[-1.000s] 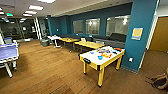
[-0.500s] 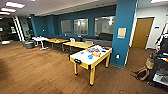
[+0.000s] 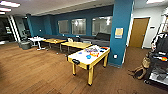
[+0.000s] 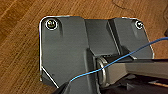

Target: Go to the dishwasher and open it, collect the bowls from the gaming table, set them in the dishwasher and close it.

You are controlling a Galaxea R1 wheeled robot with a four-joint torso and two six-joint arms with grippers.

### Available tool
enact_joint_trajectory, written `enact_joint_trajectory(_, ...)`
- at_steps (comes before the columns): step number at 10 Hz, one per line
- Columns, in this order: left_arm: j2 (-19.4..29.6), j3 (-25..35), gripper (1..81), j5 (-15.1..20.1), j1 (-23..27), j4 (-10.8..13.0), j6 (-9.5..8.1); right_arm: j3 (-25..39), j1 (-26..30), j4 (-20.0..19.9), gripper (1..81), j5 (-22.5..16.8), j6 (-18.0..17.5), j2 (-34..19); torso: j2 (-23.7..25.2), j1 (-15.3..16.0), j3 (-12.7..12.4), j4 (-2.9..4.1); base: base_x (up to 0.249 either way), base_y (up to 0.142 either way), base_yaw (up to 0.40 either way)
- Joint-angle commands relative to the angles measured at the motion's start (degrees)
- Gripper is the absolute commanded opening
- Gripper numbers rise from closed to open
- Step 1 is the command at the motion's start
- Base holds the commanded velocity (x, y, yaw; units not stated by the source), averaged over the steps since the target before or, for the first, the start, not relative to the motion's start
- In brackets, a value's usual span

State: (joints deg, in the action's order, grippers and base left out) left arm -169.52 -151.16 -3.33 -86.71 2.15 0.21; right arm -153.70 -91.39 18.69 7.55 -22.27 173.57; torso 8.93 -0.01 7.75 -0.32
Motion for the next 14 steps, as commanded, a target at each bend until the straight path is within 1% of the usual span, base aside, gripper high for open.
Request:
enact_joint_trajectory(1,0.2,0.2,81.1,2.6,3.3,-0.1,0.32,0.4,2.7,0.8,81.1,-2.3,0.0,0.2,0.0,0.0,0.0,0.00,0.000,0.000,0.000)
enact_joint_trajectory(6,0.1,0.2,81.1,2.6,3.3,0.0,0.32,0.4,2.8,0.8,81.1,-2.3,0.1,0.2,0.0,0.0,0.0,0.00,0.015,0.000,0.000)
enact_joint_trajectory(8,0.1,0.2,81.1,2.6,3.3,0.2,0.32,0.4,2.9,0.8,81.1,-2.3,0.1,0.2,0.1,0.0,0.0,0.00,0.113,0.000,0.000)
enact_joint_trajectory(14,0.2,0.2,81.1,2.5,3.3,0.0,0.32,0.4,2.7,0.8,81.1,-2.3,0.1,0.2,0.0,0.1,0.0,0.00,0.139,0.000,0.000)
